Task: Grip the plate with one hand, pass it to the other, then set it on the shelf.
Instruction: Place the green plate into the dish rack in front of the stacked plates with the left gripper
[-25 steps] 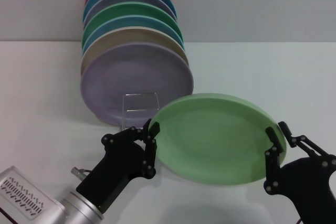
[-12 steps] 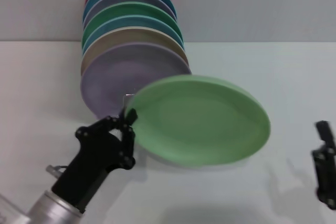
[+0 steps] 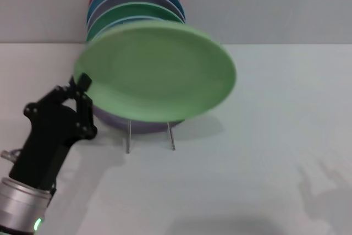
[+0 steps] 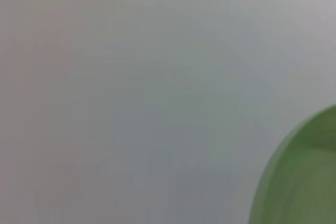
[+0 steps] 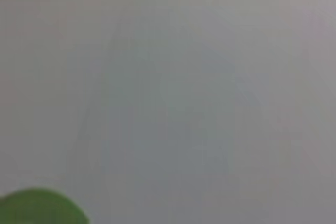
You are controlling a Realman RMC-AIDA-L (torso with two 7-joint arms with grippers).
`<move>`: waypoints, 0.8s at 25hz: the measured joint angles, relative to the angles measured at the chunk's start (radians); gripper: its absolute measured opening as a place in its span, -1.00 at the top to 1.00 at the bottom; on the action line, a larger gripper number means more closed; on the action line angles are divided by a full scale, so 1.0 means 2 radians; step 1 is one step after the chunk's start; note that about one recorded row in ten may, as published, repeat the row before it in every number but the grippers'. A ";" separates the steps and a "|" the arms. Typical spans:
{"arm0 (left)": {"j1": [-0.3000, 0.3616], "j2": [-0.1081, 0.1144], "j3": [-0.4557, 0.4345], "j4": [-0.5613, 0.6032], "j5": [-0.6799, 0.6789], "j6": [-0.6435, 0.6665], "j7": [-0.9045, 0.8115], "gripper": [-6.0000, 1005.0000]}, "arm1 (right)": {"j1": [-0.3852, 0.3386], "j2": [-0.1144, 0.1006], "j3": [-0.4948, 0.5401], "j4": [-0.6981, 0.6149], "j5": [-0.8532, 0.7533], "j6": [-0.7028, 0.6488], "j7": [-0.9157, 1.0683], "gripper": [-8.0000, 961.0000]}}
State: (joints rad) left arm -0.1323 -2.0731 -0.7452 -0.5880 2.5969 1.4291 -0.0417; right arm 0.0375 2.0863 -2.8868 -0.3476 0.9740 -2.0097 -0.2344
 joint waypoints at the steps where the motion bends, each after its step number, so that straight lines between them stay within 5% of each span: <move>1: -0.002 0.000 -0.006 0.000 0.000 0.002 0.001 0.91 | 0.002 0.000 0.000 0.003 0.002 0.005 0.002 0.15; 20: -0.038 -0.003 -0.042 0.038 0.000 -0.030 0.050 0.91 | 0.013 -0.002 0.008 0.006 0.012 0.049 0.005 0.15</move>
State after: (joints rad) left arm -0.2092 -2.0790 -0.8284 -0.5120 2.5971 1.3688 0.0583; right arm 0.0634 2.0831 -2.8710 -0.3359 0.9974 -1.9108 -0.2234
